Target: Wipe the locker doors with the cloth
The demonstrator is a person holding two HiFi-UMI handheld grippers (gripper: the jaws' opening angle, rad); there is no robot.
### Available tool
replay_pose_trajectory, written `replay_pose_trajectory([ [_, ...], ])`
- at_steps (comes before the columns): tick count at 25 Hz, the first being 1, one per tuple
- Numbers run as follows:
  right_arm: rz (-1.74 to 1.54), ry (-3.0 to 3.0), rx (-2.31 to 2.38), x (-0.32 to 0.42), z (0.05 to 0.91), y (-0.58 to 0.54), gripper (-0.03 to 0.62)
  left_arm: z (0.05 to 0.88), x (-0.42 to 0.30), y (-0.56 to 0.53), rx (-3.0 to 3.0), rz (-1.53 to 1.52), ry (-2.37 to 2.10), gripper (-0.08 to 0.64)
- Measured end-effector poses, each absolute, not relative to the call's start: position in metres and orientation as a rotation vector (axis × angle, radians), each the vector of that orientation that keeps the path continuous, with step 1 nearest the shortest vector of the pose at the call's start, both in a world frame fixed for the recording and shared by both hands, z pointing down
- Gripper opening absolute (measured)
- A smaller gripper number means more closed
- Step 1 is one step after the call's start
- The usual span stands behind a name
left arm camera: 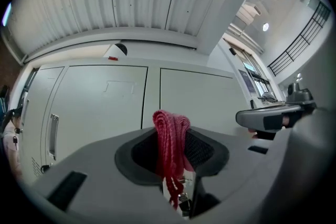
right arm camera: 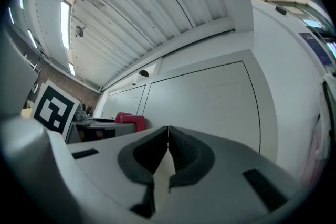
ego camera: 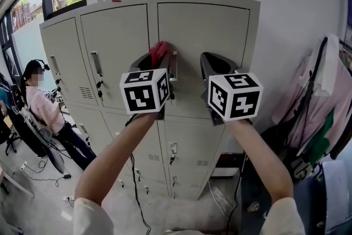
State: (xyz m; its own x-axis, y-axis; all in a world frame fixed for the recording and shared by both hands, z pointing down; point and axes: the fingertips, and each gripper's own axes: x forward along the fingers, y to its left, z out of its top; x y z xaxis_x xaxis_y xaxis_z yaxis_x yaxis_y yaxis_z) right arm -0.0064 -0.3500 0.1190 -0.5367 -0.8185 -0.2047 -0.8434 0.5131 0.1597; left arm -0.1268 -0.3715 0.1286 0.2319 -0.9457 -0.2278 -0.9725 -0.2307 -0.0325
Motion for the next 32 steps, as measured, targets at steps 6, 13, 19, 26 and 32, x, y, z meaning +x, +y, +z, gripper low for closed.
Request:
replay_pose_trajectory([
  [6, 0.307, 2.648, -1.465, 0.009, 0.128, -0.353, 0.002, 0.127, -0.12, -0.378, -2.317, 0.265, 1.825, 0.123],
  [13, 0.285, 2.623, -1.492, 0.023, 0.131, -0.355, 0.002, 0.129, -0.084, -0.376, -2.36, 0.237, 1.736, 0.123],
  [19, 0.281, 2.604, -1.539, 0.041, 0.135, -0.353, 0.002, 0.132, -0.057, -0.376, -2.405, 0.259, 1.686, 0.123],
  [26, 0.289, 2.565, -1.615, 0.073, 0.133, -0.349, 0.002, 0.134, -0.02, -0.374, -2.458, 0.257, 1.607, 0.123],
  [32, 0.297, 2.535, -1.667, 0.097, 0.133, -0.342, 0.002, 0.138, 0.021, -0.372, -2.511, 0.246, 1.519, 0.123],
])
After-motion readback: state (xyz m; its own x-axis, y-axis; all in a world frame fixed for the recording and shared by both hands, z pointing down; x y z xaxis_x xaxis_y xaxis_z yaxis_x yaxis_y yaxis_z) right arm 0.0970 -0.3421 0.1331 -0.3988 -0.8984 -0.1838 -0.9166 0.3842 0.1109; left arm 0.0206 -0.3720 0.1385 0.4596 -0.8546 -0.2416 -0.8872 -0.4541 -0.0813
